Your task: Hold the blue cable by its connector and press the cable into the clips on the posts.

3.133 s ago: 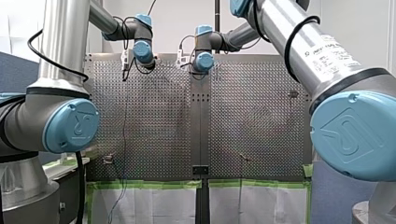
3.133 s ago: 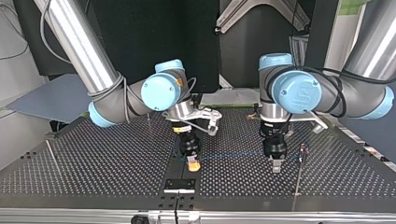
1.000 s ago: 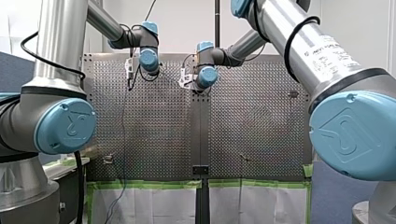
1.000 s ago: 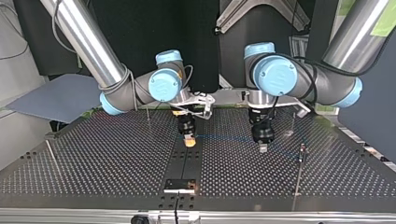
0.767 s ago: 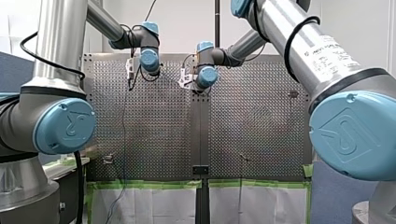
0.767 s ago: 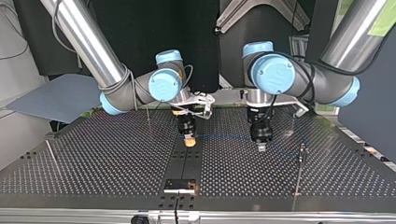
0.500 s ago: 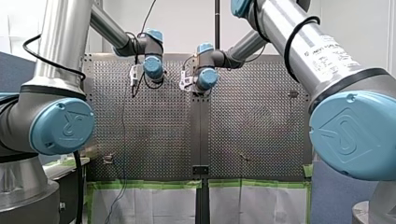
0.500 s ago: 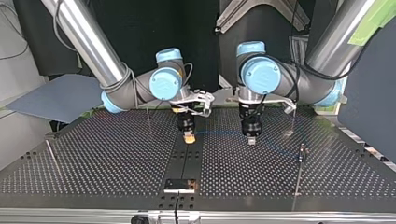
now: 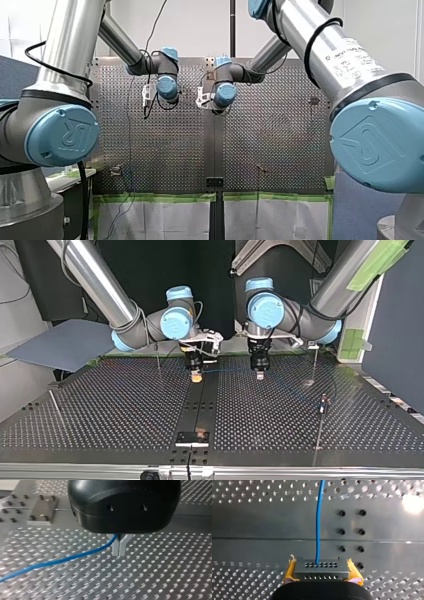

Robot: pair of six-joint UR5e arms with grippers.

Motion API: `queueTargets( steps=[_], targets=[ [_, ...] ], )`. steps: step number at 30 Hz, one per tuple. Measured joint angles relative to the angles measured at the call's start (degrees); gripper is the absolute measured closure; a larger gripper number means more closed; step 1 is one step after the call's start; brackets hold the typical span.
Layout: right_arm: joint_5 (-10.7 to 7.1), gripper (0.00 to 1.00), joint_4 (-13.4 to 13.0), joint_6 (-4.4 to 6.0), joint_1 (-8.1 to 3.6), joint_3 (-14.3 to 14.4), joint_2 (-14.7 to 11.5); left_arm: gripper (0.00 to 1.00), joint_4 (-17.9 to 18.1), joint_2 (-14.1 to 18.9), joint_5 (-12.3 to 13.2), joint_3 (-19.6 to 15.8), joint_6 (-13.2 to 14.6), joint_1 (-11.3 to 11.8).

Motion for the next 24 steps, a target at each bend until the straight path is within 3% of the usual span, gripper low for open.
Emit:
queueTargets(
  steps=[12,21,24],
  targets=[
    [0.41,1.0,-6.7,1.08,-0.97,6.7,-0.2,1.0,5.4,-5.1,-0.7,-3.5,0.5,-1.9],
    [0.5,1.0,-11.5,0.97,-1.18,11.5,-0.2,1.0,9.8,-5.8,-0.6,-6.1,0.0,-3.3],
    [0.49,1.0,-13.2,1.48,-1.37,13.2,-0.2,1.0,11.3,-5.8,-0.5,-7.3,-0.2,-3.7]
  ],
)
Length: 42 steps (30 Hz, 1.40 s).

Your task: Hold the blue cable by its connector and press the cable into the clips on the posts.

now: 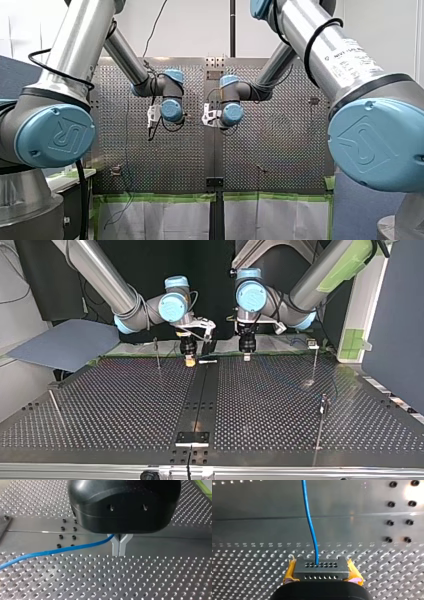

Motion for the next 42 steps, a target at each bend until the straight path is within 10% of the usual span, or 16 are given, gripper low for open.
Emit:
queueTargets(
  steps=[8,20,42],
  targets=[
    [-0.08,1.0,-4.3,2.43,-1.01,4.3,0.0,1.0,3.1,-2.1,0.1,-2.2,-0.2,-1.6],
    [0.17,1.0,-10.8,1.75,-2.3,10.8,0.0,1.0,8.2,-7.4,-2.4,-2.6,-2.4,-7.1],
    [0.66,1.0,-23.0,3.06,-5.64,23.0,1.2,1.0,15.1,-14.8,-2.0,-2.6,-4.2,-9.9]
  ],
)
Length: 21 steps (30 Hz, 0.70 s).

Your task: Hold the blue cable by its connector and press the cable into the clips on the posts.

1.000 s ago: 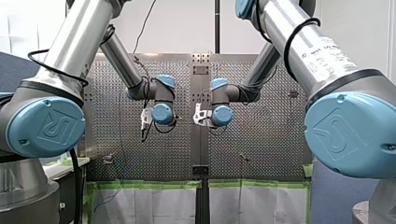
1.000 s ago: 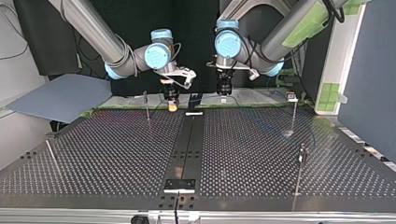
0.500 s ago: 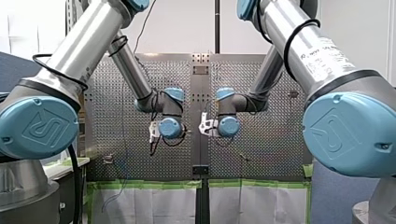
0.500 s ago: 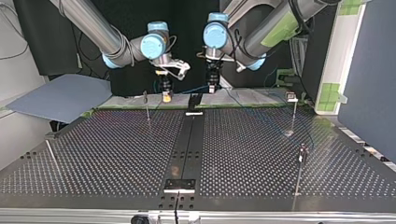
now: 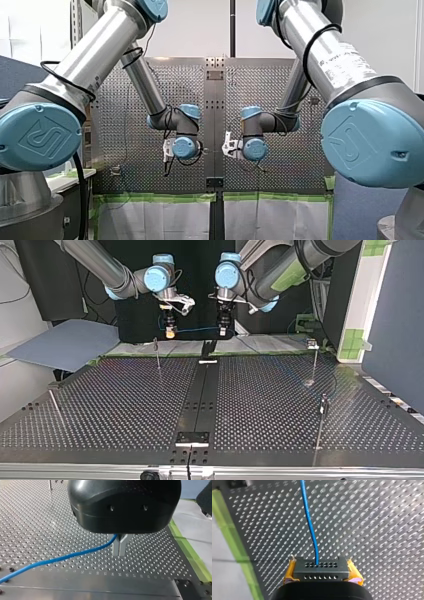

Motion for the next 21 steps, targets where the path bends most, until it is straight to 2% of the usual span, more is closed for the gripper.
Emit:
queueTargets(
  steps=[3,11,15,21],
  targets=[
    [-0.09,1.0,-1.5,0.54,-0.57,1.5,1.3,1.0,0.6,0.0,0.0,0.0,-0.1,-0.4],
    [-0.42,1.0,-6.1,3.95,-2.79,6.1,5.8,1.0,1.3,-0.3,-0.2,0.8,-0.1,-1.0],
    [-1.21,1.0,-8.3,4.45,-4.59,8.3,8.0,1.0,0.5,-1.5,-0.3,2.2,0.1,-1.6],
    [-4.19,1.0,-11.8,4.34,-7.9,11.7,11.4,1.0,-1.2,-4.7,-0.7,5.4,0.1,-3.4]
  ],
)
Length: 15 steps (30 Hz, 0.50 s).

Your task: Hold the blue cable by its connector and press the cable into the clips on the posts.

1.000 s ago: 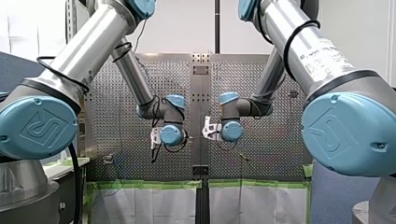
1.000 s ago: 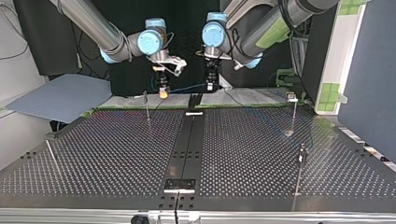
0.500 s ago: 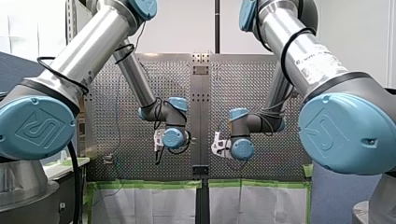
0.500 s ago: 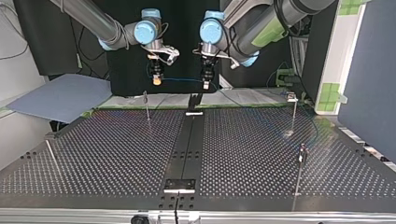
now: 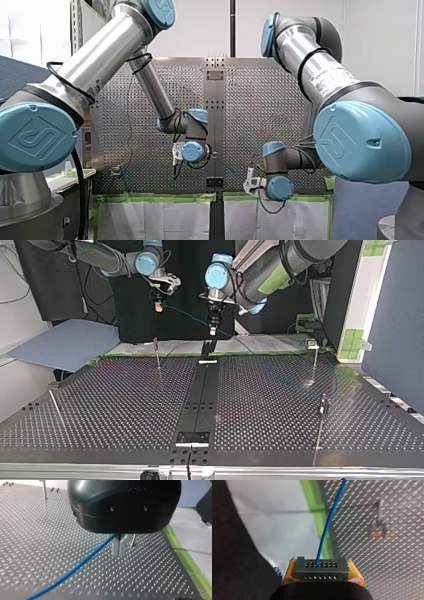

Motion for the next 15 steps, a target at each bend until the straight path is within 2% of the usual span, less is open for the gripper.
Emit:
queueTargets(
  steps=[7,15],
  targets=[
    [-3.9,1.0,-3.9,0.07,-3.93,3.9,3.8,1.0,-2.8,-3.7,-2.5,3.7,-0.4,-3.4],
    [-8.13,1.0,-8.2,0.16,-8.17,8.2,4.5,1.0,-4.6,-8.2,-3.4,8.2,-0.8,-7.4]
  ],
)
